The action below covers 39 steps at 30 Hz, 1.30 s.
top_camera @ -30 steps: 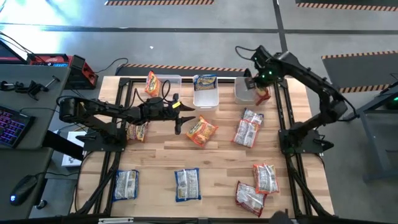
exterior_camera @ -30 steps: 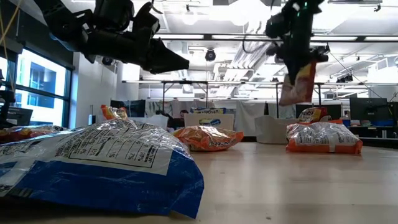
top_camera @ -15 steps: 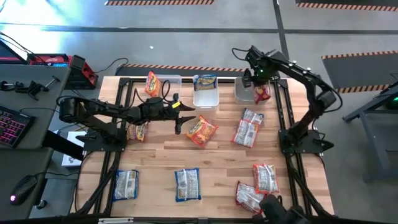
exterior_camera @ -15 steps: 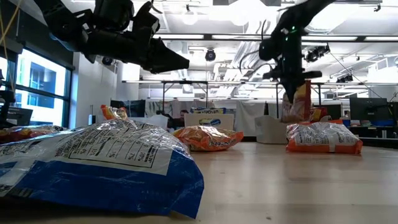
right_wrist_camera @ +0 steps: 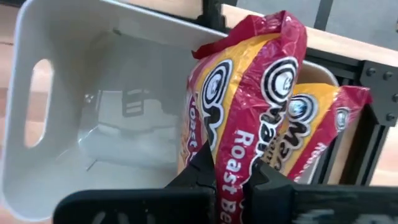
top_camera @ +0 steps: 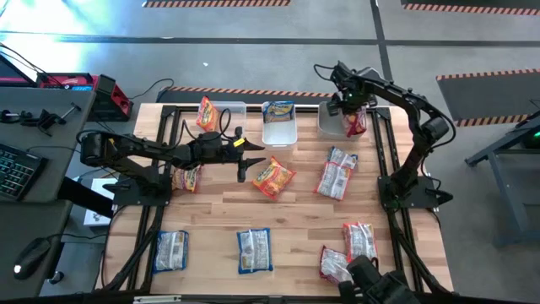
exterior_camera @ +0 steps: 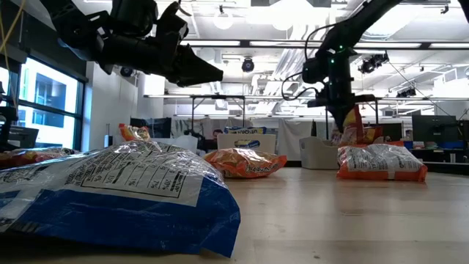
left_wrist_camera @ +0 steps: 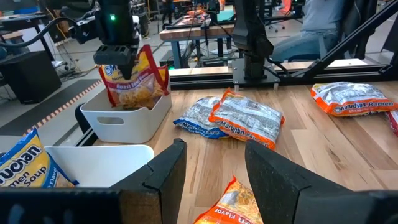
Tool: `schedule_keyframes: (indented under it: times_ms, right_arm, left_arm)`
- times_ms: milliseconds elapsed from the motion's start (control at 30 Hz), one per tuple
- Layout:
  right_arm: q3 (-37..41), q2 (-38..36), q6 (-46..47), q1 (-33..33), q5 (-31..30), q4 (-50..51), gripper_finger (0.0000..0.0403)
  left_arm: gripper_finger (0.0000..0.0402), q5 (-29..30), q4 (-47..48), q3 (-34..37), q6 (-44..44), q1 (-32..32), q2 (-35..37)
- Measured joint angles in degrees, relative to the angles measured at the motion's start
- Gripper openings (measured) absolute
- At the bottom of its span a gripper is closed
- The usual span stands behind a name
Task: Sort Maruchan noodles
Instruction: Put the middle red noodle pack into the gray bin
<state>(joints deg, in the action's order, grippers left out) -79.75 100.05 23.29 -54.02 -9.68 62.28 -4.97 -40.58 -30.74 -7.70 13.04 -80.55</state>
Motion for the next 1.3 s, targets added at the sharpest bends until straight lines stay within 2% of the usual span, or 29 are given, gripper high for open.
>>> schedule_keyframes:
  times_ms: [300,767,1300]
  right_arm:
    - [0.0,-0.3,1.3,0.0,1.0,0.2,0.0]
    - [0.0,-5.2,7.3,1.3,-2.6,-0.2,0.0]
    - [0.0,-5.2,14.0,3.0,-10.7,-0.3,0.0]
  left_arm:
    - [0.0154,0.0,0.0,0.0,0.0,0.0,0.0]
    - [0.0154,0.0,0.1,0.0,0.0,0.0,0.0]
    - [0.0154,0.0,0.1,0.0,0.0,0.0,0.0]
